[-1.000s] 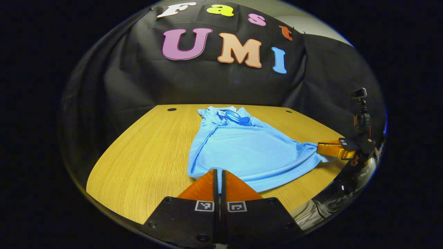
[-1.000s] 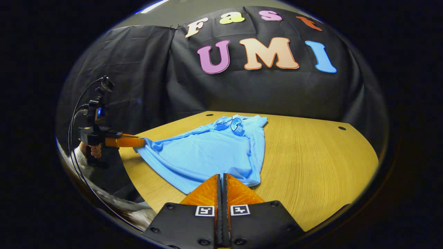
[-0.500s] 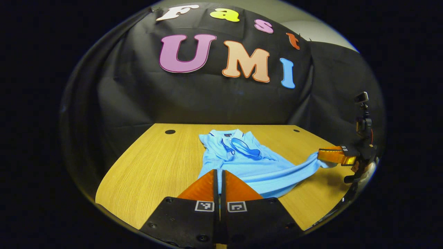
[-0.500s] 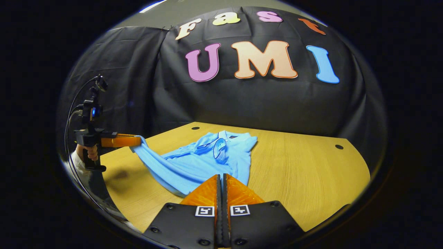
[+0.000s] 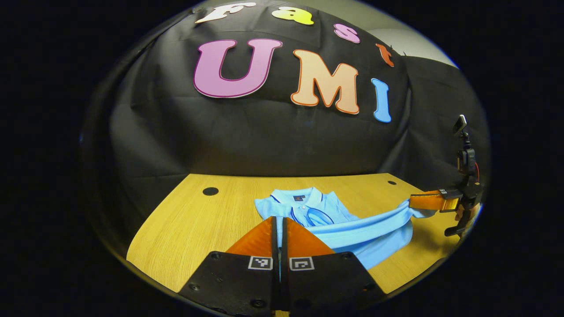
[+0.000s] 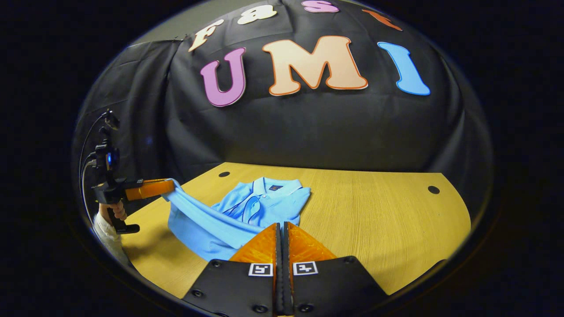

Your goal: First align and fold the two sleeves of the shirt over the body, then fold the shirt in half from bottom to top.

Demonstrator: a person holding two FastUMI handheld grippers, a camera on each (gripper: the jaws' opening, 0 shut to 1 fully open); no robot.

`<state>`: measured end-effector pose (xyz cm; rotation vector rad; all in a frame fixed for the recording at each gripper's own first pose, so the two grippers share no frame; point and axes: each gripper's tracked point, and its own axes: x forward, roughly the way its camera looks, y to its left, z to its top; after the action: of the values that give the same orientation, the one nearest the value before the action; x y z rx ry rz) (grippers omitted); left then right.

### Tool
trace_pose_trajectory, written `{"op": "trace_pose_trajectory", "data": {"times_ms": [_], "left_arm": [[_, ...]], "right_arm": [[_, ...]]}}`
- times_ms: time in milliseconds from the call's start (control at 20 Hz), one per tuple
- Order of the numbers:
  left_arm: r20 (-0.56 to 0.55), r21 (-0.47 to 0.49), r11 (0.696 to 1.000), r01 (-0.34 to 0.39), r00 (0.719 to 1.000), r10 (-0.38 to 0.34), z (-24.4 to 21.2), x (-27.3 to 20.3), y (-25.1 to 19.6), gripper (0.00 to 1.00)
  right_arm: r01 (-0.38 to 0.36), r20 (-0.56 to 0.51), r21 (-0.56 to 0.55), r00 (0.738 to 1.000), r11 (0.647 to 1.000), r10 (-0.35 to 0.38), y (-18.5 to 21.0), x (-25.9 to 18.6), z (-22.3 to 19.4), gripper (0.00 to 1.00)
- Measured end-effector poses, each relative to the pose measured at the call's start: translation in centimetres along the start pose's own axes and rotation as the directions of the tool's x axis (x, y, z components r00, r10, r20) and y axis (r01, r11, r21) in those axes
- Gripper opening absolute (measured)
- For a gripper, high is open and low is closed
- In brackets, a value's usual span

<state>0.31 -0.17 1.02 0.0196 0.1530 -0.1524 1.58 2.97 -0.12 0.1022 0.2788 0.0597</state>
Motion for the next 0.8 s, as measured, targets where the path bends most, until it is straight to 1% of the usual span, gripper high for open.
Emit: {"op": "trace_pose_trajectory", "data": {"times_ms": [150,250,450,550,650,700,750,800], "left_arm": [[-0.014,0.027,0.999,-0.047,0.999,0.047,0.8,3.2,1.4,0.0],[-0.015,0.032,0.997,-0.075,0.997,0.076,1.4,5.7,2.2,0.0],[-0.021,0.04,0.99,-0.138,0.99,0.139,0.6,10.5,4.5,0.01],[-0.029,0.021,0.988,-0.153,0.988,0.153,0.0,12.1,5.3,0.0],[-0.023,0.018,0.985,-0.173,0.985,0.174,-0.1,13.5,6.0,0.0],[-0.024,0.022,0.983,-0.18,0.983,0.18,-0.2,14.1,6.1,0.0],[-0.033,0.032,0.982,-0.185,0.982,0.186,-0.4,14.4,6.1,0.0],[-0.03,0.038,0.98,-0.193,0.981,0.194,-0.5,14.6,6.2,0.0]], "right_arm": [[0.052,-0.004,0.005,0.999,0.999,-0.052,-1.1,3.5,1.5,0.02],[0.09,0.002,-0.029,0.996,0.996,-0.09,-1.7,6.1,2.4,0.02],[0.128,0.03,-0.053,0.992,0.99,-0.126,-2.2,10.5,2.2,0.02],[0.143,0.03,-0.035,0.989,0.989,-0.142,-2.9,12.5,1.9,0.02],[0.15,0.04,0.011,0.988,0.989,-0.15,-3.5,14.0,2.0,0.02],[0.153,0.046,0.032,0.987,0.988,-0.154,-4.7,14.6,2.4,0.02],[0.154,0.049,0.043,0.987,0.987,-0.156,-4.1,14.9,2.1,0.02],[0.156,0.055,0.049,0.986,0.986,-0.159,-4.4,15.4,2.2,0.02]]}}
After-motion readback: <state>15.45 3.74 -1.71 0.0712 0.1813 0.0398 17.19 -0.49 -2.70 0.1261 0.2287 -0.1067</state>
